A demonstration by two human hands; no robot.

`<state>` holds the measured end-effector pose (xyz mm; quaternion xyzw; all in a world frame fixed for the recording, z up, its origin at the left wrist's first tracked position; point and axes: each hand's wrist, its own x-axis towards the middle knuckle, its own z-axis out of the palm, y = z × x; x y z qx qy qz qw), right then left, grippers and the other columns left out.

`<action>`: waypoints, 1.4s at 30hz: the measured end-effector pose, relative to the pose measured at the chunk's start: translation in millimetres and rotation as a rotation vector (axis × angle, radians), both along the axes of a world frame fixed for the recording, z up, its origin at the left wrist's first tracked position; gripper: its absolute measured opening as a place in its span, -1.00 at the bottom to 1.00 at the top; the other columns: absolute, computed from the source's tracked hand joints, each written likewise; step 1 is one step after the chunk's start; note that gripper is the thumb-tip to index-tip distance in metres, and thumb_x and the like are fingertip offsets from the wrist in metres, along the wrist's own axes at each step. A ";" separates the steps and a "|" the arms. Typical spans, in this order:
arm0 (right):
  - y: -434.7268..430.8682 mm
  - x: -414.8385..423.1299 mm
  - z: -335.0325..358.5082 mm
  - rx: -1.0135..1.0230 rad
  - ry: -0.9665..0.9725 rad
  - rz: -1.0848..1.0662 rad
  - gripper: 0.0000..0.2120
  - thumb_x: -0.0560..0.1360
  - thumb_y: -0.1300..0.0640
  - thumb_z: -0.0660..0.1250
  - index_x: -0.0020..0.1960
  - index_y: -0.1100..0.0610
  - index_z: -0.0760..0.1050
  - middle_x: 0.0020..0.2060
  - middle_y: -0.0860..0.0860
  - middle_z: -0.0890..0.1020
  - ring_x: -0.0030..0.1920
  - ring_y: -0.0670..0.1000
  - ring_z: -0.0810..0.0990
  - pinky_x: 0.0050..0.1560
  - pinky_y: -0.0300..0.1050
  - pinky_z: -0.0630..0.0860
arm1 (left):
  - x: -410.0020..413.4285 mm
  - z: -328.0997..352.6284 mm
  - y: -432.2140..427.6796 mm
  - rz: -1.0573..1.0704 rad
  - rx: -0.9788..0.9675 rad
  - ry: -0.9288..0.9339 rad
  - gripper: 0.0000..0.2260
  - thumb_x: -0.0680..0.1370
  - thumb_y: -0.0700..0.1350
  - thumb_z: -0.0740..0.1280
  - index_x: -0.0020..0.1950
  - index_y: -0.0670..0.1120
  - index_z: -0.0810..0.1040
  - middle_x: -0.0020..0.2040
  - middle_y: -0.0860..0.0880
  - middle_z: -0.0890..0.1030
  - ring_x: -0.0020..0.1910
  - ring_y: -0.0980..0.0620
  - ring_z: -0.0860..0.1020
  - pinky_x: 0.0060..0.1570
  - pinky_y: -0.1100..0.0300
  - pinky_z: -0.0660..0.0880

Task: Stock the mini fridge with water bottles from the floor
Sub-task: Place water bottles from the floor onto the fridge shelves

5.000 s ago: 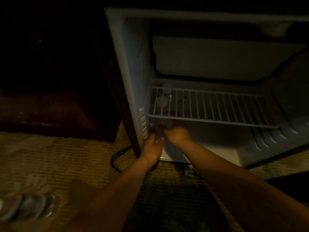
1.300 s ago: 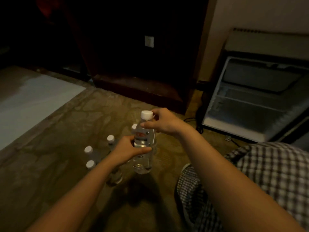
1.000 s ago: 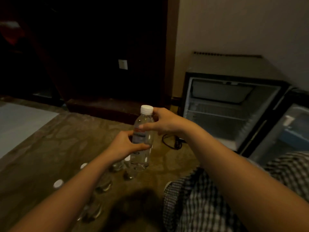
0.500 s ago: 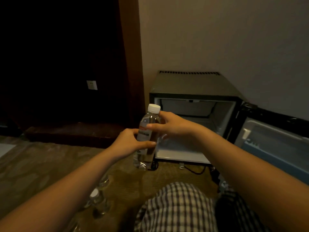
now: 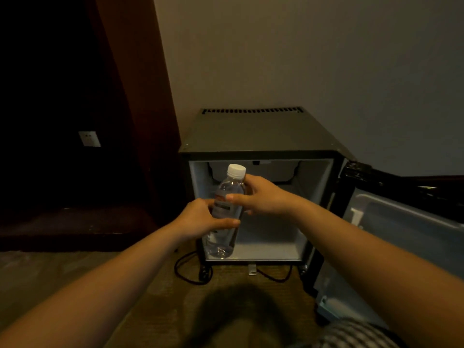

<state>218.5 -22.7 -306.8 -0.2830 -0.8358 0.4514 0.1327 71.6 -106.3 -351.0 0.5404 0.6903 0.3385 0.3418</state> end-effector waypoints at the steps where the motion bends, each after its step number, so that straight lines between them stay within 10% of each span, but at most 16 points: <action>1: 6.3 0.5 -6.0 0.003 0.005 -0.012 -0.61 0.51 0.10 0.31 0.30 0.12 0.36 -0.10 -0.14 0.51 -0.20 -0.19 0.51 -0.37 -0.48 0.46 | 0.4 -3.7 6.9 -0.011 -0.013 0.000 -0.65 0.36 -0.06 0.48 0.12 -0.06 0.56 -0.08 0.09 0.62 -0.09 0.24 0.57 -0.15 0.41 0.48; 7: 44.1 -3.2 -59.3 0.004 0.015 -0.088 -0.57 0.48 0.05 0.36 0.31 0.11 0.38 0.16 0.04 0.57 -0.05 -0.12 0.54 -0.20 -0.35 0.46 | -3.3 -43.7 49.5 -0.065 -0.091 -0.035 -0.74 0.39 -0.09 0.47 0.04 0.05 0.52 -0.15 0.21 0.57 -0.17 0.34 0.52 -0.30 0.54 0.44; 12: 66.7 -9.2 -109.4 -0.005 -0.027 -0.134 -0.56 0.46 0.08 0.39 0.30 0.11 0.39 0.19 0.04 0.58 0.20 0.01 0.54 0.24 -0.04 0.47 | -9.5 -95.6 77.4 -0.092 -0.144 -0.021 -0.66 0.37 -0.05 0.49 0.11 0.04 0.53 0.01 0.11 0.61 0.04 0.17 0.56 0.01 0.39 0.45; 18: 83.6 -11.8 -164.4 0.014 -0.100 -0.206 -0.57 0.43 0.04 0.41 0.27 0.03 0.42 0.15 0.01 0.61 0.19 0.01 0.55 0.23 -0.03 0.46 | -14.1 -148.6 103.4 -0.111 -0.194 0.007 -0.74 0.39 -0.05 0.47 0.03 0.09 0.51 -0.11 0.16 0.59 -0.12 0.24 0.54 -0.12 0.40 0.44; 25: 98.0 -19.9 -220.8 0.036 -0.216 -0.257 -0.50 0.42 -0.01 0.41 0.32 -0.02 0.36 0.21 -0.01 0.58 0.26 0.05 0.50 0.30 0.04 0.40 | -24.1 -209.3 112.3 0.009 -0.306 -0.078 -0.67 0.44 -0.16 0.43 0.18 -0.17 0.55 0.01 -0.23 0.65 0.01 -0.08 0.62 0.13 0.00 0.52; 38: 125.0 -56.9 -269.5 -0.105 -0.224 -0.332 -0.52 0.44 0.10 0.40 0.32 0.00 0.37 0.24 0.02 0.55 0.28 0.04 0.49 0.32 0.00 0.41 | -23.3 -246.7 134.4 0.266 -0.376 -0.358 -0.70 0.62 -0.15 0.12 0.35 -0.08 0.40 0.13 -0.12 0.53 0.05 0.02 0.50 -0.14 0.33 0.43; 42: 128.6 -63.8 -273.4 -0.128 -0.189 -0.404 -0.59 0.44 0.15 0.40 0.26 0.09 0.42 0.20 0.08 0.56 0.25 0.08 0.52 0.27 -0.06 0.43 | -21.9 -248.1 142.0 0.374 -0.350 -0.524 -0.76 0.64 -0.12 0.06 0.04 -0.06 0.52 0.09 -0.18 0.53 0.08 -0.09 0.51 0.00 0.10 0.48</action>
